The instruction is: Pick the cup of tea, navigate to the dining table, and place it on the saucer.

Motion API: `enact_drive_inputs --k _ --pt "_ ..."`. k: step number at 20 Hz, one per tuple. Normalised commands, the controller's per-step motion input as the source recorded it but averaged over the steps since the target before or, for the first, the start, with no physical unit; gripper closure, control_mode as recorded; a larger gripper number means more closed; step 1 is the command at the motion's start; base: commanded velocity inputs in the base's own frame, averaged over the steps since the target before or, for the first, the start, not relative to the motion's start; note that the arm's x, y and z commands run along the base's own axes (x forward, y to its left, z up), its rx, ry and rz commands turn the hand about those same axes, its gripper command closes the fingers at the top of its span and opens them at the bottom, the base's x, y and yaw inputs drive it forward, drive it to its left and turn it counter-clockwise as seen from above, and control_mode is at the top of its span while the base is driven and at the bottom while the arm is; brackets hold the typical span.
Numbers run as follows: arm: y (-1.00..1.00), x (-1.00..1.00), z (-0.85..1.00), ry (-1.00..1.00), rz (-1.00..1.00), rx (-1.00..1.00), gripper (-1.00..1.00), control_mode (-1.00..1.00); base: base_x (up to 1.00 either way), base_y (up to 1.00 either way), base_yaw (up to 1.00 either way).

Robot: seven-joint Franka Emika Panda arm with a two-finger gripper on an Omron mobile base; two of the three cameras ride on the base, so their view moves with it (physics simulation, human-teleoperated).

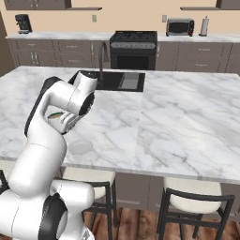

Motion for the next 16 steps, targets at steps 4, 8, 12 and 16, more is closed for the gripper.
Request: enact_drive_inputs --k 4,8,12,16 --pt "0.05 0.0 -0.85 -0.01 0.34 -0.07 1.0 -1.0 0.0 0.0 0.0" --pt "0.0 0.08 -0.29 -0.07 0.07 0.02 1.0 -1.0 0.0 0.0 0.0" --pt "0.0 0.28 -0.51 -0.07 0.0 0.05 1.0 -1.0 0.0 0.0 0.0" --pt "0.0 0.65 -0.54 -0.01 -0.02 0.05 1.0 -1.0 0.0 0.0 0.0"
